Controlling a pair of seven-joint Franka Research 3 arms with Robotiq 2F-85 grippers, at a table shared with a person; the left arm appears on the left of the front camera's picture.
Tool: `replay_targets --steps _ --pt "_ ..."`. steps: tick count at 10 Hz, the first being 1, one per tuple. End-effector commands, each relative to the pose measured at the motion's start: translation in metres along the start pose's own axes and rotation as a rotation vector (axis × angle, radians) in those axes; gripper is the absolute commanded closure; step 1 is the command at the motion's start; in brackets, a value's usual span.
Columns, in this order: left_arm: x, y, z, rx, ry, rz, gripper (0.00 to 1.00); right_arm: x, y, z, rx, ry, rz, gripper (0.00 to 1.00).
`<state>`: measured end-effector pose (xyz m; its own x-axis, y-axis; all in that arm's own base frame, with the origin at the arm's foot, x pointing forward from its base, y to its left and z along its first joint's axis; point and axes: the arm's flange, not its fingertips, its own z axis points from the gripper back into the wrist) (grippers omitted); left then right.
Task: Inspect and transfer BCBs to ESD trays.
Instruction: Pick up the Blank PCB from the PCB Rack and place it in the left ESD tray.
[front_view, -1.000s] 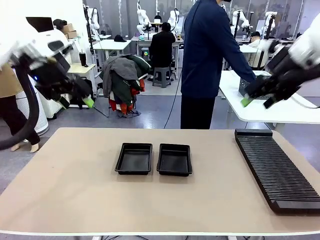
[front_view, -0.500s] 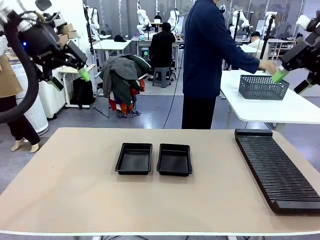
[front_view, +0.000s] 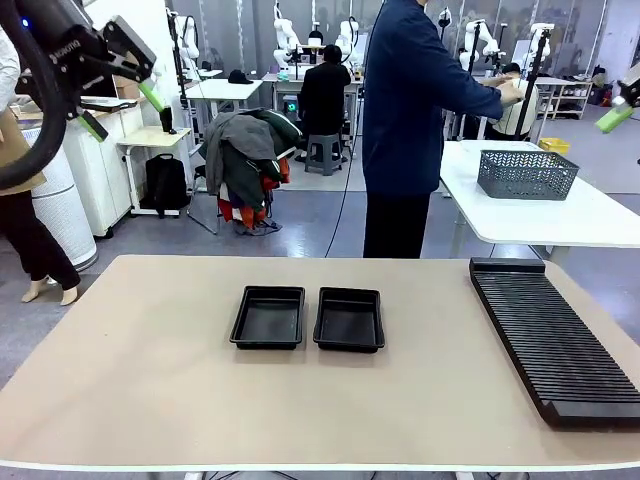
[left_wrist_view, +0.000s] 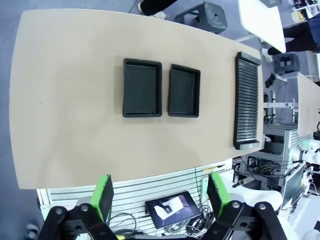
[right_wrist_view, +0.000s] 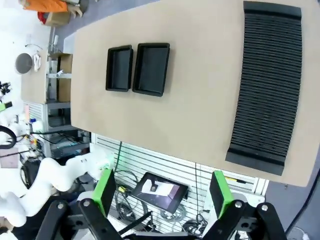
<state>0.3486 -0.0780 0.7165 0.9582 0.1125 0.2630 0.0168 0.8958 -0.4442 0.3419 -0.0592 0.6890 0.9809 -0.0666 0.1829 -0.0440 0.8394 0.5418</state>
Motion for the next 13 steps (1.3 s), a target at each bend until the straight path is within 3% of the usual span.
replay_targets --steps 1,8,13 --pt "0.002 -0.004 0.014 -0.085 0.008 0.021 0.0 0.004 -0.007 0.009 0.067 -0.01 -0.026 0.0" --pt "0.006 0.005 0.029 -0.099 0.021 0.054 0.0 0.004 -0.018 0.019 0.087 -0.047 -0.036 0.0" --pt "0.002 -0.002 0.039 -0.072 0.037 0.044 0.0 -0.002 -0.006 0.036 0.038 -0.083 -0.005 0.0"
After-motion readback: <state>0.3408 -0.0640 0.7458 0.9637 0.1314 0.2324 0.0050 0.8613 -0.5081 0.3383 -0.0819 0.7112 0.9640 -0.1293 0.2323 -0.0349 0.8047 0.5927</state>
